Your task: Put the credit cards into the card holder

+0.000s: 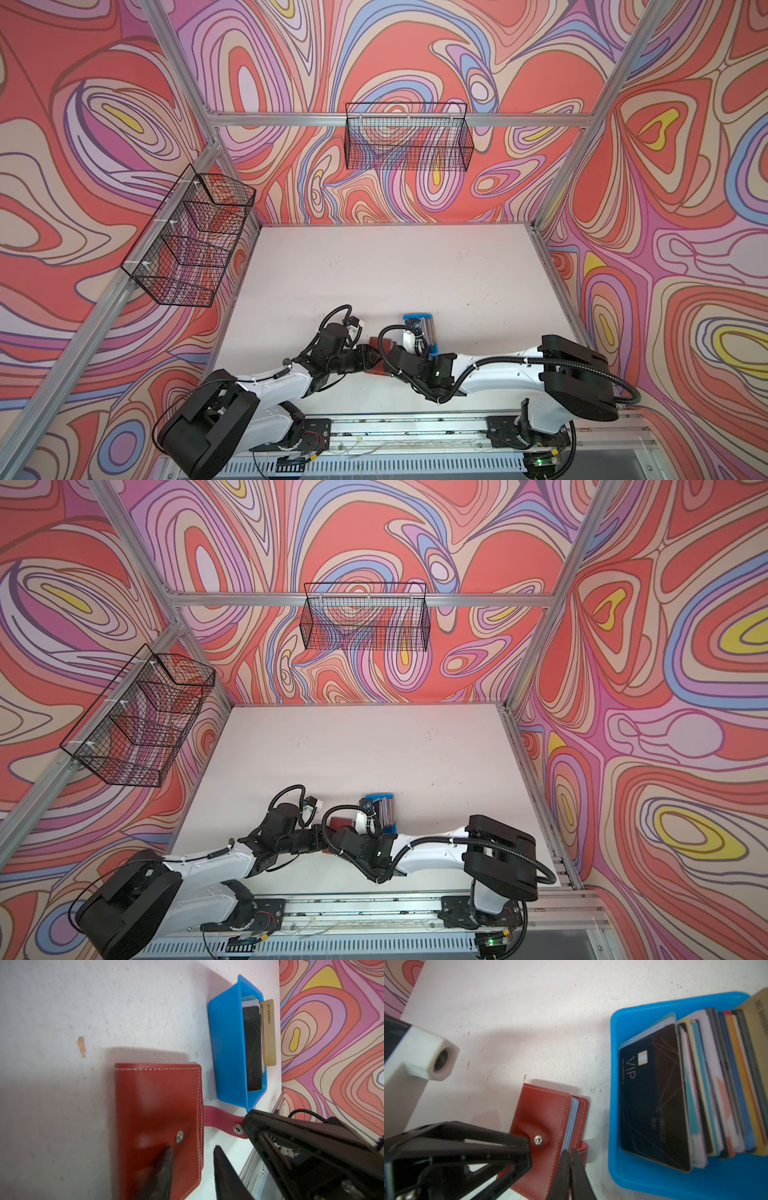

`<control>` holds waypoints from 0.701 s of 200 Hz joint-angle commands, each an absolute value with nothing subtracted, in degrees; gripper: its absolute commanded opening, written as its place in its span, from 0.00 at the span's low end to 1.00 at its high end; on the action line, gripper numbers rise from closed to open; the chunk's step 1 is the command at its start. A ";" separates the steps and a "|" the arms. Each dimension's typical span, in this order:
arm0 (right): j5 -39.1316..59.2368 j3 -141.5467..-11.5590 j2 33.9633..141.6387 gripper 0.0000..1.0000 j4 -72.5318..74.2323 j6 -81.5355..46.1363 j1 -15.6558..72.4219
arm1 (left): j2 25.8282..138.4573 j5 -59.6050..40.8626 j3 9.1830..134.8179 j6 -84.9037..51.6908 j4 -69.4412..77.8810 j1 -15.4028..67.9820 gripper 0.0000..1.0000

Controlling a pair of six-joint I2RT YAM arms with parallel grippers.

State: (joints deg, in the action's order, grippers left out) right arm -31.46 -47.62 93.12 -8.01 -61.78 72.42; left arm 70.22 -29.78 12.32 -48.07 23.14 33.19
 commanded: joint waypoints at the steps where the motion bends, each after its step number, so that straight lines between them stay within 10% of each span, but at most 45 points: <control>1: -31.60 -47.02 93.93 0.00 -6.03 -61.88 72.68 | 71.37 -27.01 11.25 -47.99 25.26 33.46 0.35; 140: -25.32 -45.71 102.41 0.00 6.15 -62.03 71.98 | 68.37 -25.40 10.21 -50.49 26.19 34.01 0.29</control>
State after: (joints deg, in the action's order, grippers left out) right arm -26.68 -47.22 100.68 3.86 -60.73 72.29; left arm 70.67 -26.87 10.26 -50.22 28.42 33.78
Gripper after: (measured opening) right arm 0.047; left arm 0.295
